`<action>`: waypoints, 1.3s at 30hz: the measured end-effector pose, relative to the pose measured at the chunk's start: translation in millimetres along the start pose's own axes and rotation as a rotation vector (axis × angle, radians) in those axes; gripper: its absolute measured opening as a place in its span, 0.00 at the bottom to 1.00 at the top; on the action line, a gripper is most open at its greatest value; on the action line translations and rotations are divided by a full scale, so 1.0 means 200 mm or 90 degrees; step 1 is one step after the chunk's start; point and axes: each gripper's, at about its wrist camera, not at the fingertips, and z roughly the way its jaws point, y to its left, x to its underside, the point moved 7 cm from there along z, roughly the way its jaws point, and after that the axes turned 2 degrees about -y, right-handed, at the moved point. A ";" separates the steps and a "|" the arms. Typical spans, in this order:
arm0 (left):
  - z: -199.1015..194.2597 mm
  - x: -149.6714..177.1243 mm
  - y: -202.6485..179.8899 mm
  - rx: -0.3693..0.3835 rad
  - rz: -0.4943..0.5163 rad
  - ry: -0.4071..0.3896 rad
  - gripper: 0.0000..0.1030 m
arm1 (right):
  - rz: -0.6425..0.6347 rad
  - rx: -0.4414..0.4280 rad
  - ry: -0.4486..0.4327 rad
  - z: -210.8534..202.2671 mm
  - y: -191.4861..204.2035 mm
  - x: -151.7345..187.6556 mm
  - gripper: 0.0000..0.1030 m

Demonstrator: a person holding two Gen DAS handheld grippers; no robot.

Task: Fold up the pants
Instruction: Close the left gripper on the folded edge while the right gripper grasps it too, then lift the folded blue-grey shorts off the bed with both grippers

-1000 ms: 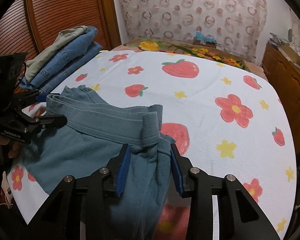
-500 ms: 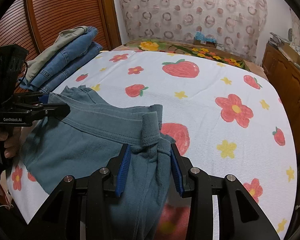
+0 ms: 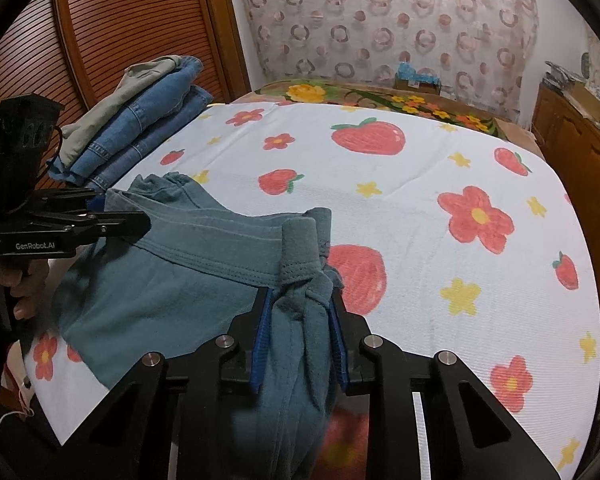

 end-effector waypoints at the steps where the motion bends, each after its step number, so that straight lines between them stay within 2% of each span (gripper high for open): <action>1: 0.00 0.00 0.00 -0.001 0.002 0.000 0.45 | -0.002 0.002 0.000 0.00 0.00 0.00 0.27; 4: 0.00 0.00 0.00 -0.001 0.001 -0.005 0.45 | -0.003 0.003 0.000 0.00 0.01 0.00 0.26; 5: 0.00 0.00 -0.01 -0.003 0.004 -0.008 0.45 | -0.003 0.001 0.000 0.00 0.01 0.00 0.23; 7: -0.01 0.00 -0.03 0.008 0.012 -0.016 0.30 | -0.004 -0.008 0.001 0.00 0.01 0.00 0.19; 10: -0.03 -0.01 -0.04 0.003 0.018 -0.024 0.22 | -0.007 -0.009 0.000 -0.01 0.02 0.00 0.13; 14: -0.12 -0.03 -0.07 0.015 0.014 -0.050 0.22 | -0.016 -0.020 -0.009 -0.05 0.04 0.00 0.10; 26: -0.40 -0.06 -0.22 0.022 0.043 -0.128 0.20 | -0.010 -0.021 -0.083 -0.30 0.10 -0.04 0.10; 39: -0.67 -0.09 -0.27 0.000 0.066 -0.202 0.20 | -0.037 -0.014 -0.147 -0.52 0.18 -0.06 0.10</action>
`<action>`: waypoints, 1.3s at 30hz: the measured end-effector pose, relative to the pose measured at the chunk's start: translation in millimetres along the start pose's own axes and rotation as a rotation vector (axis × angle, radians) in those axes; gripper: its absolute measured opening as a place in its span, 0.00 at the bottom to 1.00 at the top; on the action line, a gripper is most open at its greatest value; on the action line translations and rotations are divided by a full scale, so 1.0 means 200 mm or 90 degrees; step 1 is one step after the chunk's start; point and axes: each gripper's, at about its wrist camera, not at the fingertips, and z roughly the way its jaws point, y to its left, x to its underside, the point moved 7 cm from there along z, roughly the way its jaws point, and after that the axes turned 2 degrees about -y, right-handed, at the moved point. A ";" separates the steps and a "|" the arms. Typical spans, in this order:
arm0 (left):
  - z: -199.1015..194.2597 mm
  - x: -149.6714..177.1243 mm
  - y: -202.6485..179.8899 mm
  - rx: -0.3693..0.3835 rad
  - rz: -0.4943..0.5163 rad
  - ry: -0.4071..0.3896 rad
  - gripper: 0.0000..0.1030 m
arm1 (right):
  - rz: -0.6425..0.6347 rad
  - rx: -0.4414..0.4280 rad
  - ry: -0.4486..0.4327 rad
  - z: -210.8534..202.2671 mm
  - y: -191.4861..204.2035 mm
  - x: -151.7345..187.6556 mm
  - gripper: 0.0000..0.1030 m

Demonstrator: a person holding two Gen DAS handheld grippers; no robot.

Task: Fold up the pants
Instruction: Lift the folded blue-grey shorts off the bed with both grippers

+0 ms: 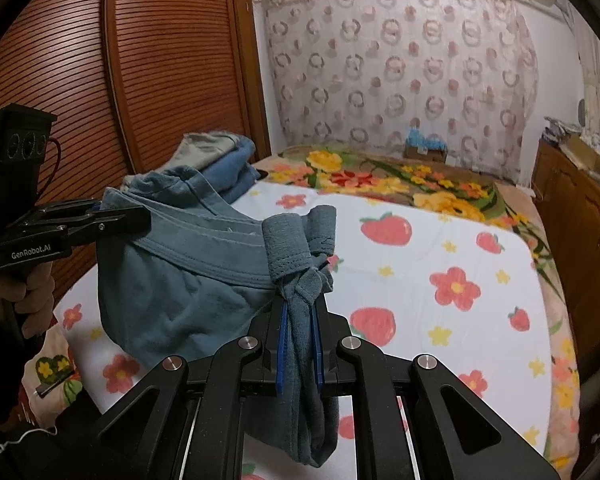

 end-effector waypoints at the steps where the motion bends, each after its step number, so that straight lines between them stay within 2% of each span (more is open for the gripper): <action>1: -0.01 -0.01 0.00 -0.003 0.002 -0.003 0.20 | -0.001 0.000 -0.003 -0.01 0.00 -0.01 0.10; 17: -0.12 -0.09 0.07 -0.032 0.002 -0.044 0.20 | -0.052 -0.003 -0.040 -0.02 0.07 -0.16 0.10; 28: -0.15 -0.13 0.24 -0.071 -0.016 -0.063 0.20 | -0.103 -0.010 -0.034 0.14 0.12 -0.26 0.10; 39: -0.21 -0.29 0.43 -0.110 -0.022 -0.099 0.20 | -0.148 -0.022 -0.047 0.28 0.13 -0.46 0.10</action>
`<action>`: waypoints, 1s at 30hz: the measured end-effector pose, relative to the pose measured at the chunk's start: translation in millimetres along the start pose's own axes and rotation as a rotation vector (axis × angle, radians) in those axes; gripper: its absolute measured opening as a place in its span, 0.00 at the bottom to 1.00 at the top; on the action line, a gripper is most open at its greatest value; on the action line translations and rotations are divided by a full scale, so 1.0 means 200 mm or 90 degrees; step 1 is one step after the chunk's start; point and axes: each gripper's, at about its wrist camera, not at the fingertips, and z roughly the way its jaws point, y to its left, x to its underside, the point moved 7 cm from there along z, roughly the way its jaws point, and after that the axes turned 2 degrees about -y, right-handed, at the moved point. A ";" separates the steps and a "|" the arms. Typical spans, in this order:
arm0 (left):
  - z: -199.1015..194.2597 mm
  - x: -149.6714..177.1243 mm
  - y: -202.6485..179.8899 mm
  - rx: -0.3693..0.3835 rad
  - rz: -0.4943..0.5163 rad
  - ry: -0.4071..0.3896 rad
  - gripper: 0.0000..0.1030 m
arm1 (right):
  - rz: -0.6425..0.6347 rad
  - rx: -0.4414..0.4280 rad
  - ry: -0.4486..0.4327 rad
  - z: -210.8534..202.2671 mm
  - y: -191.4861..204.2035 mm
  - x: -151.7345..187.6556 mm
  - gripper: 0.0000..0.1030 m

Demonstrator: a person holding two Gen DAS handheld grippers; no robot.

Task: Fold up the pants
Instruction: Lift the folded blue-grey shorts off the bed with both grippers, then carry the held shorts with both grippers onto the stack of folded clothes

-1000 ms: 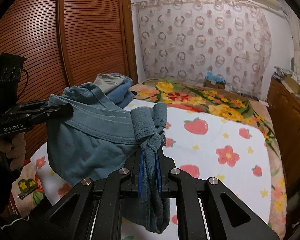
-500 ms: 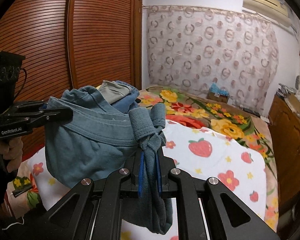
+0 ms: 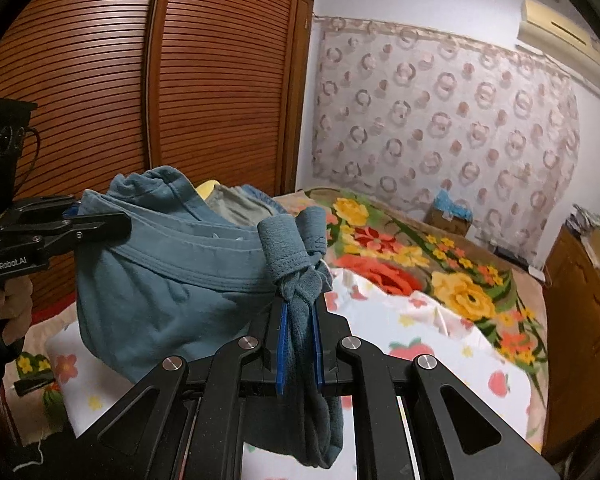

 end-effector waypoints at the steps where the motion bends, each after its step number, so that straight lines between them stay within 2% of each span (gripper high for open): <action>1: 0.01 -0.01 0.02 -0.004 0.001 -0.001 0.20 | -0.005 0.001 -0.001 0.02 0.00 -0.02 0.10; 12: 0.09 -0.03 0.25 -0.053 -0.016 -0.003 0.20 | -0.033 -0.016 -0.008 0.30 -0.02 -0.13 0.10; 15: 0.10 -0.04 0.32 -0.078 -0.023 -0.019 0.20 | -0.039 -0.027 -0.015 0.37 -0.03 -0.16 0.10; 23: 0.13 -0.05 0.43 -0.105 -0.042 -0.038 0.20 | -0.063 -0.054 -0.040 0.52 -0.08 -0.21 0.10; 30: 0.07 -0.04 0.50 -0.151 -0.069 -0.076 0.20 | -0.111 -0.086 -0.064 0.67 -0.06 -0.28 0.10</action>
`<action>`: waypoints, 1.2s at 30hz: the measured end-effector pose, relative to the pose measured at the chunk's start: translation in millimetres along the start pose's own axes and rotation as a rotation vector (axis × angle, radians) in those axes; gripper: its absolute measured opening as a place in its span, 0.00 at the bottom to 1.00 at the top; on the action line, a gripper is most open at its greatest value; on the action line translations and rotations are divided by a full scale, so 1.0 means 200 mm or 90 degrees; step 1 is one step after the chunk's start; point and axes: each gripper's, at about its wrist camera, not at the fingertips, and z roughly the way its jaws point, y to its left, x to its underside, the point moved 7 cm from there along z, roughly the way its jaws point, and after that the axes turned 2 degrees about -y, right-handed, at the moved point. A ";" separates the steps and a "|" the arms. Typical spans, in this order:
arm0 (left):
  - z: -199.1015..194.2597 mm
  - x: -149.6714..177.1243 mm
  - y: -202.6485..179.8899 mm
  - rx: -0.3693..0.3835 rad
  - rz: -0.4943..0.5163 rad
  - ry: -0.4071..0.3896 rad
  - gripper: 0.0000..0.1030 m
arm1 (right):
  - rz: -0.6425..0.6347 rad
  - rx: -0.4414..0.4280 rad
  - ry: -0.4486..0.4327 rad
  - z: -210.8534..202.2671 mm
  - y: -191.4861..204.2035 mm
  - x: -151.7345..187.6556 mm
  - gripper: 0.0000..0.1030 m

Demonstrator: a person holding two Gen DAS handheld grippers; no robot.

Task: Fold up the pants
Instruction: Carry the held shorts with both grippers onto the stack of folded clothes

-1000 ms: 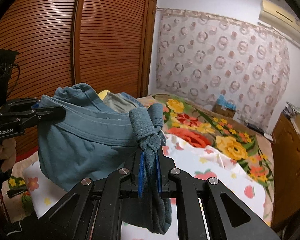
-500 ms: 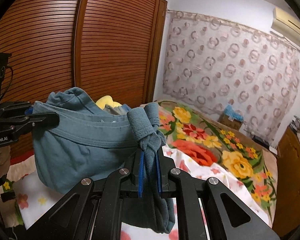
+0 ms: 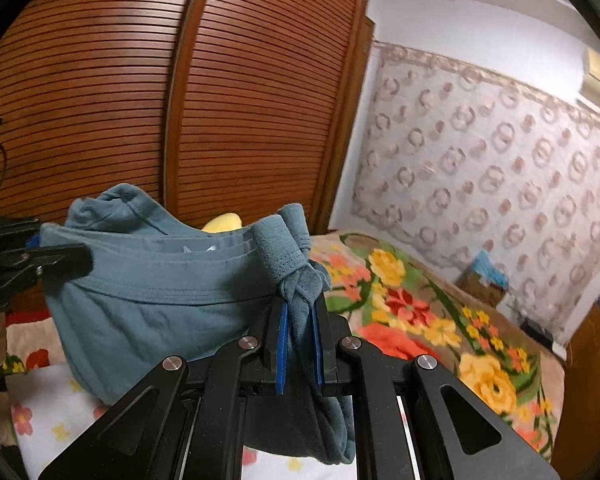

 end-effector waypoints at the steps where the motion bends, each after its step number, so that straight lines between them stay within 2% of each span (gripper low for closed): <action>1: 0.00 0.01 0.02 -0.009 -0.004 -0.005 0.20 | -0.007 -0.009 -0.004 0.02 0.00 0.00 0.10; 5: 0.00 0.09 0.09 -0.054 -0.020 -0.002 0.20 | -0.031 -0.033 -0.003 0.13 0.01 0.02 0.10; 11: 0.00 0.18 0.19 -0.087 -0.050 -0.003 0.20 | -0.058 -0.059 0.002 0.21 0.06 0.04 0.10; 17: 0.02 0.21 0.24 -0.098 -0.074 0.006 0.20 | -0.058 -0.069 0.020 0.28 0.05 0.05 0.10; 26: 0.03 0.22 0.25 -0.111 -0.070 0.019 0.20 | -0.058 -0.071 0.036 0.35 0.08 0.01 0.10; 29: 0.05 0.25 0.27 -0.119 -0.072 0.034 0.20 | -0.036 -0.088 0.067 0.38 0.07 0.05 0.10; 33: 0.07 0.29 0.29 -0.125 -0.084 0.050 0.20 | 0.001 -0.084 0.076 0.36 0.01 0.07 0.26; 36: 0.08 0.30 0.30 -0.131 -0.087 0.059 0.22 | 0.034 -0.079 0.073 0.31 -0.06 0.05 0.28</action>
